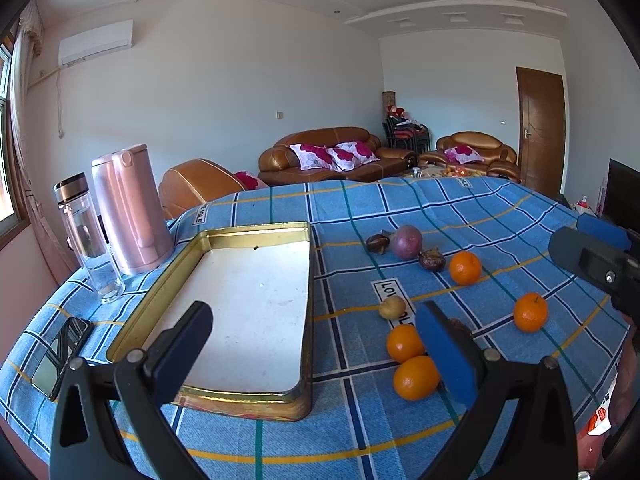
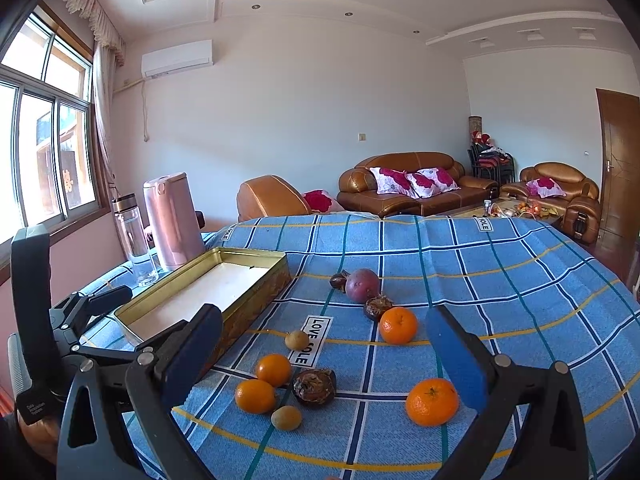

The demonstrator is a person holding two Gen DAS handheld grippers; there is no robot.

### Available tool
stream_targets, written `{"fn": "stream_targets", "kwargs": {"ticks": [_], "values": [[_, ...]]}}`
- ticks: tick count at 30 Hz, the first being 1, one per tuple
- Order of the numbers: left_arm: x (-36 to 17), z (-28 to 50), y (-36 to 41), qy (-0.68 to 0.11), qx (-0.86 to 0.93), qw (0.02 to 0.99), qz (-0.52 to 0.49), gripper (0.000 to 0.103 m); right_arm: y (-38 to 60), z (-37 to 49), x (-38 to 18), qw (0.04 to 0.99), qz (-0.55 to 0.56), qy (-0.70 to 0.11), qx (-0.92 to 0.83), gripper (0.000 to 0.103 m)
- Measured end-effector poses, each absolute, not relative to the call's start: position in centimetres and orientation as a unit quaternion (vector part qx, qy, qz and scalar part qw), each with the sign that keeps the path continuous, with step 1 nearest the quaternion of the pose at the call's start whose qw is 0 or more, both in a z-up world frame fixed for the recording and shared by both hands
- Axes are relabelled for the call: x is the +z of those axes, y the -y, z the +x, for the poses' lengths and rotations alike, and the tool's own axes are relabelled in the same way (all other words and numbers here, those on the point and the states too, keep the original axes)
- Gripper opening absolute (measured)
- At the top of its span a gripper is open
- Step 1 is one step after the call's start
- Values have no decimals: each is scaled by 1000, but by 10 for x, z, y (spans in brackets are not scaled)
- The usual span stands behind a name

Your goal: Organize fruits

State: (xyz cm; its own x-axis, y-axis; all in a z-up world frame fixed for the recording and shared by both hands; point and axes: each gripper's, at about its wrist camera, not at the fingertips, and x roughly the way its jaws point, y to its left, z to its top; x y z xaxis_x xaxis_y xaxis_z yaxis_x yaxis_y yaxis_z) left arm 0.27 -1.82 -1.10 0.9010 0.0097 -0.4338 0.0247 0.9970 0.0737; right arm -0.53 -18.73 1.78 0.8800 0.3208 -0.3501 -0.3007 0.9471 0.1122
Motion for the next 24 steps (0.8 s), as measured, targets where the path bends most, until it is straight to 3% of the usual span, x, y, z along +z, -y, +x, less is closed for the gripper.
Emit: {"fn": "stream_targets", "kwargs": {"ticks": [24], "values": [[-13, 2, 19, -226, -6, 973, 40, 103, 186, -4, 14, 968, 27, -190, 161, 102]]}}
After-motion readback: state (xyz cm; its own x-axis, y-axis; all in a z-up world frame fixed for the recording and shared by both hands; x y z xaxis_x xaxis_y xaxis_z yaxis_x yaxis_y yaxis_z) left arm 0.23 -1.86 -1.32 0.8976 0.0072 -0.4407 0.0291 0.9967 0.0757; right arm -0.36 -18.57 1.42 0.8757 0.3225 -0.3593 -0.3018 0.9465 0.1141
